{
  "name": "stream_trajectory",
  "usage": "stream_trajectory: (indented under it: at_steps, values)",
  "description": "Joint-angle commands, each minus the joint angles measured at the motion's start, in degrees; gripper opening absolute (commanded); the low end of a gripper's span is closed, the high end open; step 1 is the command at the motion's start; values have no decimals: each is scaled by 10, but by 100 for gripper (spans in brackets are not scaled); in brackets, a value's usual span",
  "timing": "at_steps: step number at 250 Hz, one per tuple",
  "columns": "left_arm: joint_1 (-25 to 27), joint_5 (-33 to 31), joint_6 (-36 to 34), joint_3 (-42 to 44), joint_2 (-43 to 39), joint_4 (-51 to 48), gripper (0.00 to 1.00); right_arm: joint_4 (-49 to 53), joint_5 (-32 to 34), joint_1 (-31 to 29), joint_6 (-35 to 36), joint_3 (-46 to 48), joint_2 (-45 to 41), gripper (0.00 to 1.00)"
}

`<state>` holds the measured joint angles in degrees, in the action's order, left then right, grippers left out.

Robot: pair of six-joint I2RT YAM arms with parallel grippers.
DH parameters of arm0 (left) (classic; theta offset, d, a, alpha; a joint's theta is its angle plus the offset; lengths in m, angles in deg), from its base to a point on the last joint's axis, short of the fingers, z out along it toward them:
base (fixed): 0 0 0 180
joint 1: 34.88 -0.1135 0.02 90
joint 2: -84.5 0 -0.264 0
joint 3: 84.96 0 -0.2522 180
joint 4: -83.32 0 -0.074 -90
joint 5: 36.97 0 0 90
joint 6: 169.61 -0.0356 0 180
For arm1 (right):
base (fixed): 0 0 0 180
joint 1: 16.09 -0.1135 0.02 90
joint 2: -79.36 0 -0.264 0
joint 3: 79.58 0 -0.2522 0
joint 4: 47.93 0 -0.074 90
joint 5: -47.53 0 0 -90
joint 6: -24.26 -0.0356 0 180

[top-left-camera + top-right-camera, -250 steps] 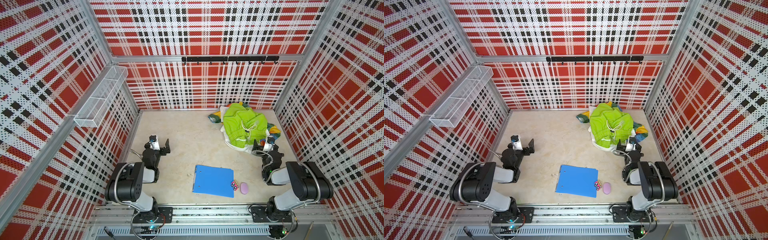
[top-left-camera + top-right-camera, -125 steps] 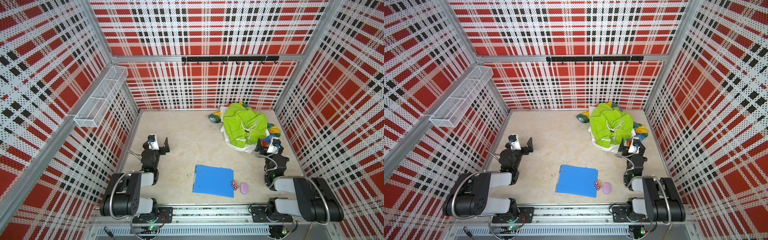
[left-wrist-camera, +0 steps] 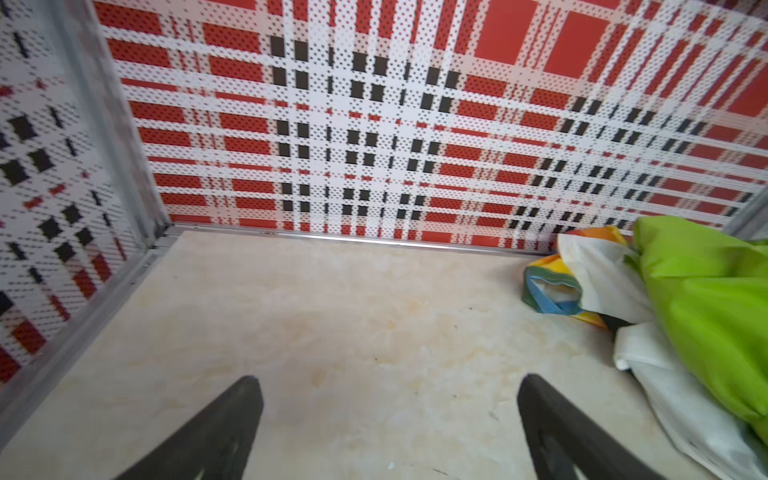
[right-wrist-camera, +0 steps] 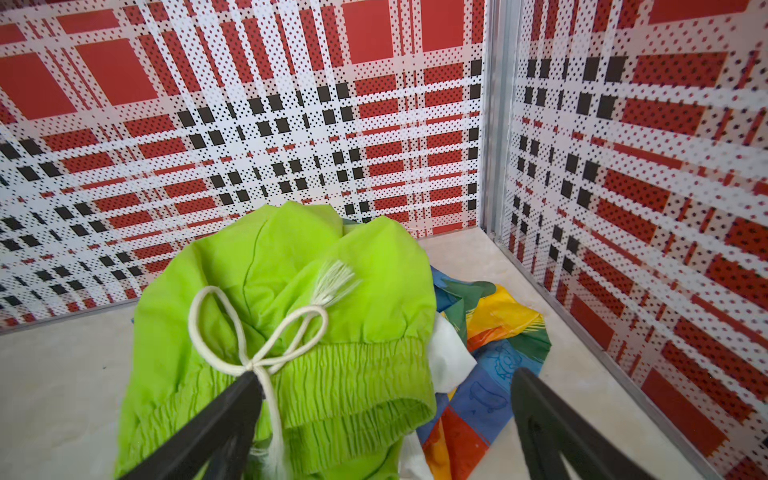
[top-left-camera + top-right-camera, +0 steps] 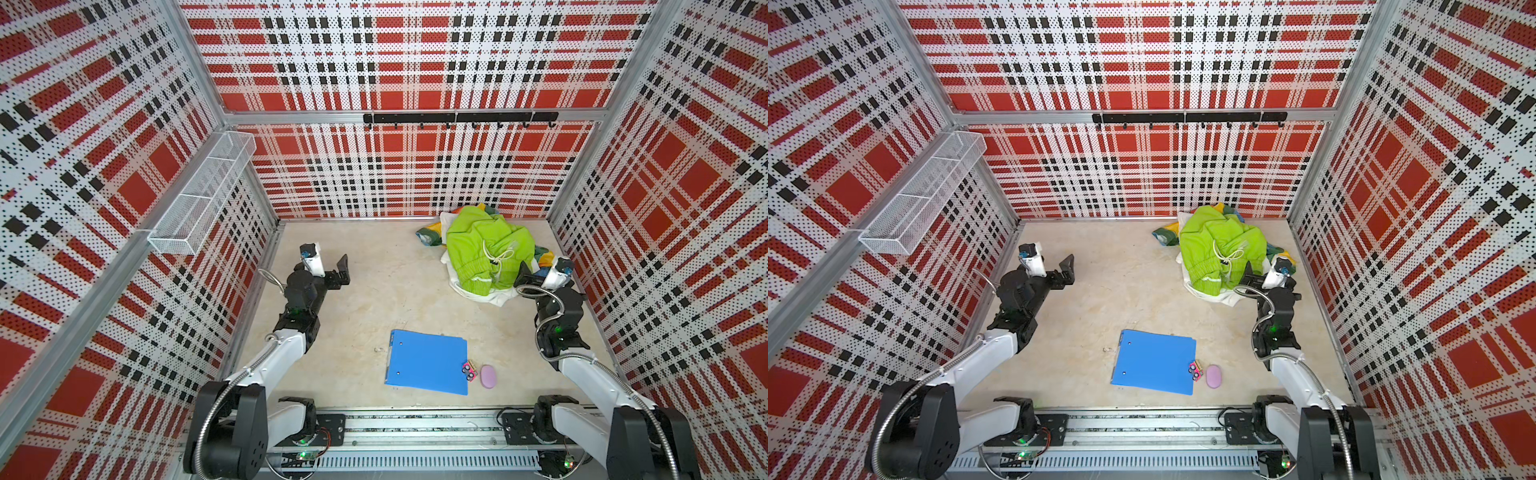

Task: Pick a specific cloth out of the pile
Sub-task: 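Raise the left gripper toward the pile while the right gripper reaches over the green shorts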

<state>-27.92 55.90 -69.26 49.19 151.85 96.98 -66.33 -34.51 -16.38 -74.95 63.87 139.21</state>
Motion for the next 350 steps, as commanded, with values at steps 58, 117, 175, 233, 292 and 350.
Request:
stream_trajectory:
  at_steps: [58,117,175,233,292,350]
  values:
    - [43,123,131,-157,-26,-242,99,196,32,-1,-137,-127,22,100]
    - [57,262,97,-291,7,-395,99,269,-35,5,-115,-213,92,100]
    - [120,308,27,-311,7,-423,99,297,-113,6,-128,-257,138,100]
    - [113,309,37,-290,-22,-416,99,359,-108,8,-148,-305,228,100]
    - [110,309,46,-283,-30,-413,99,419,-32,15,-174,-364,324,100]
    - [105,307,48,-280,-41,-409,99,362,-93,20,-175,-409,384,55]
